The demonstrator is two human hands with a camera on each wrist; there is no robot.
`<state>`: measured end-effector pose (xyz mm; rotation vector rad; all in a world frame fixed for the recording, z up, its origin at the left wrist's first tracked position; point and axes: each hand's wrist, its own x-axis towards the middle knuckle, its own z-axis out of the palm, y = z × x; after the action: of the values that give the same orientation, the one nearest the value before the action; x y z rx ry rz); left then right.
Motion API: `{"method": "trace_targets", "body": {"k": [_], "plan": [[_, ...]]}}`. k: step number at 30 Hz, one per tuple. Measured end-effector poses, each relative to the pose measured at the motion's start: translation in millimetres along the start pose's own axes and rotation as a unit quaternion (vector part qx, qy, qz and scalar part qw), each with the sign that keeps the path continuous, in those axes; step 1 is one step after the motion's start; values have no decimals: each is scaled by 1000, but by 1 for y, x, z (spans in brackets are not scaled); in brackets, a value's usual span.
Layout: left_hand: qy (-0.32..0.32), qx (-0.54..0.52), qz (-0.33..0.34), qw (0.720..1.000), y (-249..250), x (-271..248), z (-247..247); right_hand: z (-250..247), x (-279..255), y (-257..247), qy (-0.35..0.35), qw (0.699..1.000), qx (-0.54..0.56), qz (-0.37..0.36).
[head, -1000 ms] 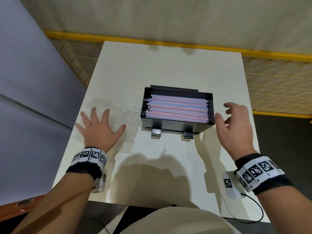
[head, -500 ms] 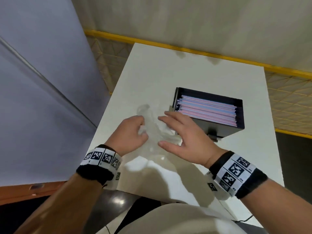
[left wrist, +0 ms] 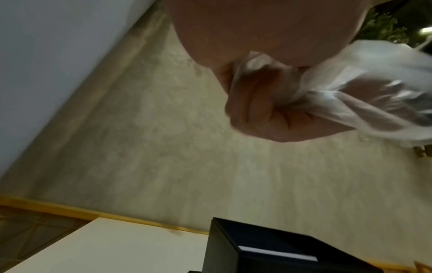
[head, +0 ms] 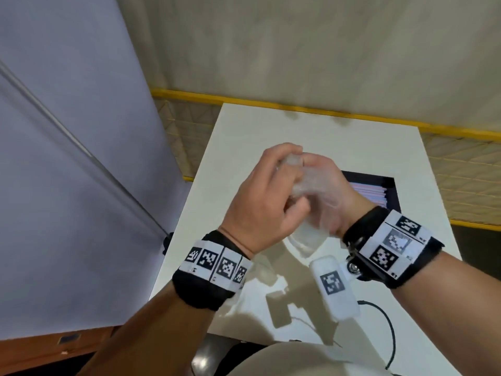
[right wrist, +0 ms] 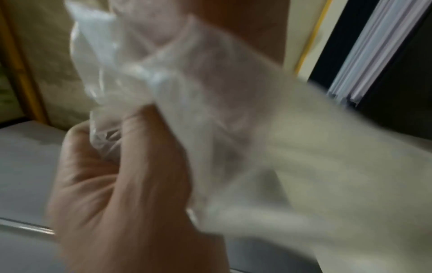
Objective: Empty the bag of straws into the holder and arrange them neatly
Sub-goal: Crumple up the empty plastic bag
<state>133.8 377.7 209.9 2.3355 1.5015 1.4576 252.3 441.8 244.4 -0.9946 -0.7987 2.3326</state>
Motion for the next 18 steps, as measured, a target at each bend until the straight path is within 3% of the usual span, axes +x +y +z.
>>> {"method": "trace_targets", "body": {"k": [4, 9, 12, 14, 16, 18], "plan": [[75, -19, -9, 997, -9, 13, 2, 4, -19, 3, -80, 993, 84, -15], [-39, 41, -44, 997, -1, 23, 17, 5, -4, -14, -38, 994, 71, -67], [-75, 158, 17, 985, 7, 22, 18, -3, -5, -26, 18, 995, 72, -63], [-13, 182, 67, 981, 9, 20, 21, -3, -15, -28, -49, 996, 65, -26], [96, 167, 65, 979, 3, 21, 21, 0, -25, -24, -126, 991, 48, -13], [156, 132, 38, 978, -4, 27, 14, 1, -26, -18, -119, 992, -29, -35]]}}
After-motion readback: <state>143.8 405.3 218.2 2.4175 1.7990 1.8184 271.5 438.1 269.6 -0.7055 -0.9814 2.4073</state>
